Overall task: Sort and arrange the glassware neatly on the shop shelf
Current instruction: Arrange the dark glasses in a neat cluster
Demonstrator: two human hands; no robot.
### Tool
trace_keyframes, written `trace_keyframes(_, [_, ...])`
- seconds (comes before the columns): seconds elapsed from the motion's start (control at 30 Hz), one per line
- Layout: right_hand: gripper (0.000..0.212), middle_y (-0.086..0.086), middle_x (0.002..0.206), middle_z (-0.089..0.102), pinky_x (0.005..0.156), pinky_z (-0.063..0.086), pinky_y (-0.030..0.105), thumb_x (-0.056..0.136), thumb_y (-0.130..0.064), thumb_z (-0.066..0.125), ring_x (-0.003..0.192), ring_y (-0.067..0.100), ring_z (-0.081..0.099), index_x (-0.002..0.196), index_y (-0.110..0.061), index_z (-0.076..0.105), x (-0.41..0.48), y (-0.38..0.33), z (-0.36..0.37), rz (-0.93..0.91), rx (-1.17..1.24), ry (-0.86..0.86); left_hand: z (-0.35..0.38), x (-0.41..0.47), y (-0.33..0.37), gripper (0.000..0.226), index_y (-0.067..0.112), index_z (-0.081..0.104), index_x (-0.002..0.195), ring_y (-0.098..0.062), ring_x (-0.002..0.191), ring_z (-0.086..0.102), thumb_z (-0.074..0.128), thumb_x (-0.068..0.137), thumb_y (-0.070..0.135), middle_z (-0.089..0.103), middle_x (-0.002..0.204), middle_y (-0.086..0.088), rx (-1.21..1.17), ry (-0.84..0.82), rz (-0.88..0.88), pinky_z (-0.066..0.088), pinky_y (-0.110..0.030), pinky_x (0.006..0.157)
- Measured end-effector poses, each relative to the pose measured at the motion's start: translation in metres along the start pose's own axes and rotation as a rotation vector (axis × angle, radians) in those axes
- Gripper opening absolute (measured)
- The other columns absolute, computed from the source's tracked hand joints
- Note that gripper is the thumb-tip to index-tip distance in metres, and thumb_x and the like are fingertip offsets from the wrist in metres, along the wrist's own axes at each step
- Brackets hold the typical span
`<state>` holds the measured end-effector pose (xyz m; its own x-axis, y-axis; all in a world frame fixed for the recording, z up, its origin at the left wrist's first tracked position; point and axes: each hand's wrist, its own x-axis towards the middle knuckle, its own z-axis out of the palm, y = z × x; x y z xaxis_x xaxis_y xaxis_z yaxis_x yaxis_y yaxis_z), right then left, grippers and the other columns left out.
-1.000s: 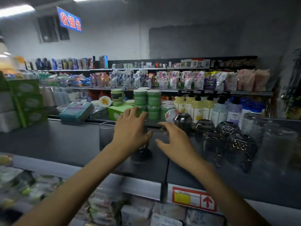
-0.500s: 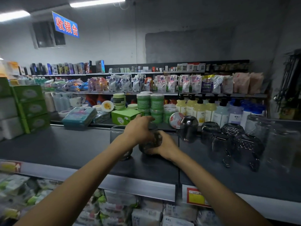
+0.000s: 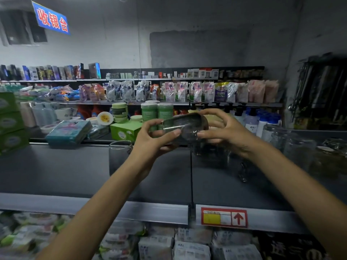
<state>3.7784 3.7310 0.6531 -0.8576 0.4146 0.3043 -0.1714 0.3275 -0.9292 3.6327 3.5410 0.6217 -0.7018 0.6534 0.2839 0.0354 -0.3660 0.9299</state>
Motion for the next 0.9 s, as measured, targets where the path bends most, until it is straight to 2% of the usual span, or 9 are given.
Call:
trace_keyframes(0.1, [0.066, 0.007, 0.113, 0.076, 0.075, 0.063, 0.032, 0.071, 0.001, 0.083, 0.103, 0.023, 0.075, 0.131, -0.014, 0.06, -0.003, -0.011, -0.013, 0.011, 0.012, 0.019, 0.009, 0.001, -0.017, 0.073, 0.012, 0.052, 0.129, -0.03, 0.093, 0.074, 0.09, 0.067, 0.018, 0.07, 0.104, -0.014, -0.033, -0.02, -0.012, 0.063, -0.046, 0.088])
trace_keyframes(0.17, [0.061, 0.008, 0.12, 0.072, 0.08, 0.062, 0.031, 0.074, -0.002, 0.085, 0.103, 0.018, 0.075, 0.128, -0.016, 0.062, -0.002, -0.018, -0.02, 0.004, -0.091, 0.028, 0.011, 0.007, -0.028, 0.073, 0.013, 0.056, 0.122, -0.023, 0.088, 0.073, 0.093, 0.061, 0.029, 0.069, 0.1, -0.01, 0.097, -0.01, 0.025, 0.063, -0.039, 0.085])
trace_keyframes(0.23, [0.06, -0.001, 0.121, 0.071, 0.092, 0.058, 0.033, 0.071, -0.015, 0.091, 0.109, 0.012, 0.071, 0.125, -0.023, 0.065, 0.0, -0.024, -0.027, -0.033, -0.32, 0.029, 0.012, 0.013, -0.037, 0.067, 0.017, 0.059, 0.117, -0.014, 0.083, 0.075, 0.093, 0.062, 0.035, 0.075, 0.088, 0.001, 0.256, -0.032, 0.056, 0.061, -0.035, 0.086])
trace_keyframes(0.3, [0.064, -0.006, 0.123, 0.069, 0.1, 0.053, 0.031, 0.068, -0.023, 0.095, 0.115, 0.008, 0.065, 0.125, -0.027, 0.066, 0.005, -0.027, -0.03, -0.052, -0.524, 0.006, 0.014, 0.019, -0.046, 0.06, 0.023, 0.062, 0.119, -0.01, 0.085, 0.075, 0.093, 0.07, 0.035, 0.078, 0.09, 0.001, 0.417, -0.105, 0.084, 0.059, -0.027, 0.084])
trace_keyframes(0.37, [0.068, -0.007, 0.125, 0.067, 0.099, 0.053, 0.03, 0.067, -0.027, 0.096, 0.115, 0.008, 0.063, 0.126, -0.028, 0.064, 0.009, -0.026, -0.03, -0.044, -0.649, -0.035, 0.015, 0.026, -0.056, 0.056, 0.026, 0.065, 0.12, -0.003, 0.089, 0.074, 0.092, 0.073, 0.038, 0.079, 0.095, 0.005, 0.559, -0.173, 0.113, 0.057, -0.02, 0.084])
trace_keyframes(0.47, [0.075, -0.009, 0.122, 0.067, 0.097, 0.054, 0.033, 0.064, -0.031, 0.097, 0.112, 0.01, 0.064, 0.129, -0.027, 0.06, 0.017, -0.015, -0.027, -0.036, -0.791, -0.073, 0.024, 0.035, -0.071, 0.056, 0.022, 0.069, 0.117, 0.002, 0.089, 0.072, 0.095, 0.07, 0.038, 0.078, 0.098, 0.006, 0.67, -0.227, 0.093, 0.059, -0.024, 0.088])
trace_keyframes(0.53, [0.075, -0.009, 0.119, 0.066, 0.096, 0.054, 0.035, 0.063, -0.034, 0.096, 0.109, 0.011, 0.063, 0.128, -0.025, 0.06, 0.021, -0.004, -0.027, -0.045, -0.88, -0.067, 0.031, 0.043, -0.082, 0.05, 0.022, 0.069, 0.108, 0.005, 0.078, 0.069, 0.097, 0.068, 0.033, 0.075, 0.091, 0.006, 0.712, -0.21, 0.084, 0.059, -0.026, 0.084])
trace_keyframes(0.67, [0.074, -0.007, 0.117, 0.062, 0.091, 0.054, 0.035, 0.062, -0.039, 0.095, 0.107, 0.016, 0.062, 0.124, -0.024, 0.058, 0.025, 0.018, -0.031, -0.064, -0.975, -0.059, 0.039, 0.055, -0.102, 0.071, 0.019, 0.069, 0.114, -0.011, 0.085, 0.073, 0.098, 0.054, 0.043, 0.077, 0.092, 0.003, 0.785, -0.161, 0.055, 0.06, -0.043, 0.088])
trace_keyframes(0.9, [0.069, -0.001, 0.124, 0.062, 0.093, 0.055, 0.041, 0.07, -0.038, 0.09, 0.108, 0.019, 0.061, 0.127, -0.022, 0.054, 0.028, 0.039, -0.032, -0.051, -1.015, -0.07, 0.04, 0.065, -0.12, 0.064, 0.017, 0.064, 0.115, -0.011, 0.087, 0.074, 0.098, 0.063, 0.03, 0.078, 0.09, 0.004, 0.803, -0.164, -0.008, 0.06, -0.044, 0.088])
